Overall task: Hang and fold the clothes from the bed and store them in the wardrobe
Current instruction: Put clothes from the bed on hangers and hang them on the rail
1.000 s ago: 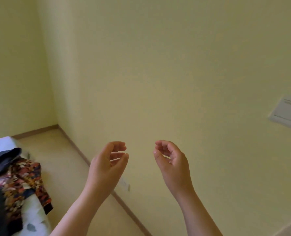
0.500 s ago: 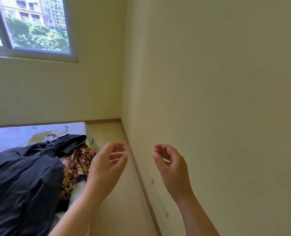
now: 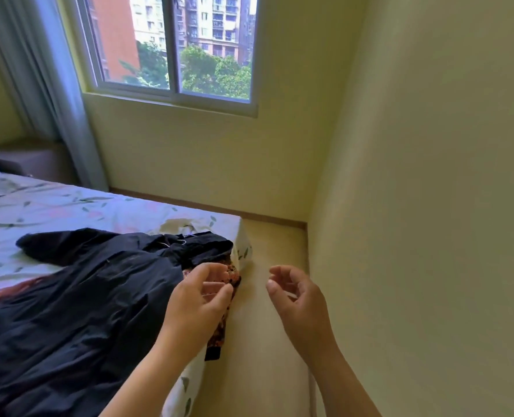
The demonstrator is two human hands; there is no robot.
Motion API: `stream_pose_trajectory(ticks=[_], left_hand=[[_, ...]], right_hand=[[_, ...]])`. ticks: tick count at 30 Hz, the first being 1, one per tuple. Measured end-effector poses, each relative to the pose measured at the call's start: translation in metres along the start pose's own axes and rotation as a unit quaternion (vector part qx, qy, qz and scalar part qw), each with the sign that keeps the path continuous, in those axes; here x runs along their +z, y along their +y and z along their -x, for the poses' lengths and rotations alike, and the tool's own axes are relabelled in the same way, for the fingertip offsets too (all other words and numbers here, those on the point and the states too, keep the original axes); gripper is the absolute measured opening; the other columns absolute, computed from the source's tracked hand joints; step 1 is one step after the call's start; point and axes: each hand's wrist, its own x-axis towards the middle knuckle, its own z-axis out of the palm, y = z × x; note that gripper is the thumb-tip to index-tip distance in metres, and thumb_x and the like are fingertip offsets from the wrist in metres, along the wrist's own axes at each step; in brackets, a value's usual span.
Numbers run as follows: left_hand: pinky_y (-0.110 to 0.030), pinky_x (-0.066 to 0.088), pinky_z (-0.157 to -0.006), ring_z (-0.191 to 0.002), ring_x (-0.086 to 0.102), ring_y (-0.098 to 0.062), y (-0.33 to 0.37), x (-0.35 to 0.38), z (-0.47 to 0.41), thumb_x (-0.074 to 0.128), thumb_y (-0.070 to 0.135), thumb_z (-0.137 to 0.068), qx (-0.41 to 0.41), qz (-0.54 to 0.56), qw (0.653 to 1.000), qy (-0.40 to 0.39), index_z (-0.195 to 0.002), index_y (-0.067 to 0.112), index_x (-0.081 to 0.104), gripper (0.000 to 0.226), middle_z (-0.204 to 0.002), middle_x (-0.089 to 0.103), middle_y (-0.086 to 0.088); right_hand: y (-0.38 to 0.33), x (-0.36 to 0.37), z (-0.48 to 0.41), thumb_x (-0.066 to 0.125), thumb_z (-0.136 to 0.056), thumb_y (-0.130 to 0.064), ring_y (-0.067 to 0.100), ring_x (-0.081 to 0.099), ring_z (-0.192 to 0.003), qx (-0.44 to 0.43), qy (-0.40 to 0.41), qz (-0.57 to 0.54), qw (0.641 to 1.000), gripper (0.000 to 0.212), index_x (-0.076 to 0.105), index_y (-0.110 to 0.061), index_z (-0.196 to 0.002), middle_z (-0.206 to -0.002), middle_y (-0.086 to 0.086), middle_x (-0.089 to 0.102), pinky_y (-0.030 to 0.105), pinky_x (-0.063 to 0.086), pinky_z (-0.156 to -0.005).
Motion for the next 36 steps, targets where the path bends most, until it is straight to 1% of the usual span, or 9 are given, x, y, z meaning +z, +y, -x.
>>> stream_pose_trajectory(ticks=[5, 10, 15, 20, 25, 28, 31, 34, 36], left_hand=[[-0.012, 0.051, -0.068, -0.088, 0.066, 0.002, -0.03, -0.002, -0.051, 0.07, 0.017, -0.087, -0.021, -0.01, 0.999, 0.047, -0.105, 0.029, 0.064, 0.023, -0.097, 0.069, 0.014], [-0.006, 0.048, -0.065, -0.087, 0.066, 0.004, -0.065, -0.012, -0.114, 0.069, 0.016, -0.087, -0.052, 0.006, 0.995, 0.085, -0.106, 0.028, 0.064, 0.023, -0.1, 0.069, 0.013], [-0.002, 0.045, -0.065, -0.087, 0.062, 0.011, -0.092, -0.021, -0.173, 0.068, 0.016, -0.088, -0.075, -0.002, 0.993, 0.095, -0.104, 0.03, 0.063, 0.022, -0.099, 0.068, 0.014], [-0.007, 0.046, -0.066, -0.086, 0.063, 0.007, -0.115, -0.016, -0.215, 0.068, 0.016, -0.088, -0.116, -0.02, 0.988, 0.103, -0.104, 0.03, 0.063, 0.021, -0.099, 0.069, 0.012], [-0.009, 0.045, -0.064, -0.085, 0.061, 0.01, -0.135, 0.003, -0.273, 0.066, 0.018, -0.09, -0.143, -0.041, 0.98, 0.133, -0.1, 0.032, 0.062, 0.018, -0.097, 0.068, 0.013], [-0.008, 0.045, -0.064, -0.086, 0.062, 0.005, -0.144, 0.022, -0.309, 0.065, 0.017, -0.09, -0.164, -0.045, 0.975, 0.146, -0.102, 0.028, 0.064, 0.017, -0.098, 0.068, 0.011], [-0.011, 0.045, -0.068, -0.088, 0.063, 0.0, -0.152, 0.039, -0.344, 0.065, 0.016, -0.09, -0.189, -0.05, 0.967, 0.162, -0.101, 0.029, 0.064, 0.016, -0.099, 0.068, 0.009], [-0.011, 0.044, -0.068, -0.088, 0.063, 0.0, -0.163, 0.05, -0.368, 0.065, 0.017, -0.09, -0.213, -0.058, 0.96, 0.175, -0.1, 0.032, 0.063, 0.018, -0.098, 0.068, 0.008], [-0.011, 0.044, -0.068, -0.088, 0.063, 0.0, -0.173, 0.05, -0.38, 0.065, 0.017, -0.09, -0.231, -0.07, 0.953, 0.182, -0.099, 0.032, 0.063, 0.018, -0.096, 0.068, 0.009]], right_hand=[[0.019, 0.028, -0.068, 0.066, -0.09, -0.015, 0.002, 0.066, -0.084, -0.012, -0.047, 0.001, 0.999, 0.012, 0.068, -0.022, -0.1, -0.087, -0.006, 0.07, 0.015, 0.052, -0.073], [0.034, 0.065, -0.139, 0.067, -0.09, -0.016, -0.003, 0.064, -0.086, -0.026, -0.084, 0.029, 0.996, 0.014, 0.068, -0.023, -0.102, -0.088, -0.01, 0.07, 0.008, 0.048, -0.069], [0.053, 0.096, -0.2, 0.066, -0.091, -0.018, -0.002, 0.065, -0.086, -0.008, -0.108, 0.021, 0.994, 0.013, 0.068, -0.024, -0.102, -0.09, -0.009, 0.07, 0.009, 0.048, -0.07], [0.077, 0.118, -0.249, 0.066, -0.091, -0.018, 0.001, 0.065, -0.086, 0.016, -0.145, 0.004, 0.989, 0.013, 0.067, -0.025, -0.103, -0.089, -0.008, 0.069, 0.014, 0.051, -0.073], [0.109, 0.131, -0.322, 0.065, -0.092, -0.021, 0.001, 0.066, -0.085, 0.025, -0.178, -0.01, 0.984, 0.012, 0.067, -0.026, -0.103, -0.089, -0.01, 0.07, 0.013, 0.051, -0.071], [0.127, 0.134, -0.371, 0.065, -0.092, -0.024, 0.001, 0.066, -0.087, 0.023, -0.206, -0.008, 0.978, 0.012, 0.066, -0.032, -0.101, -0.09, -0.015, 0.07, 0.016, 0.053, -0.073], [0.143, 0.138, -0.42, 0.064, -0.093, -0.023, 0.002, 0.066, -0.085, 0.018, -0.235, -0.014, 0.972, 0.013, 0.065, -0.036, -0.097, -0.09, -0.02, 0.068, 0.018, 0.055, -0.072], [0.156, 0.147, -0.462, 0.064, -0.093, -0.022, 0.001, 0.065, -0.083, 0.02, -0.255, -0.026, 0.966, 0.013, 0.065, -0.034, -0.097, -0.087, -0.013, 0.068, 0.017, 0.054, -0.072], [0.165, 0.158, -0.482, 0.064, -0.093, -0.021, 0.0, 0.064, -0.083, 0.029, -0.274, -0.026, 0.961, 0.012, 0.065, -0.032, -0.098, -0.089, -0.012, 0.068, 0.014, 0.052, -0.071]])
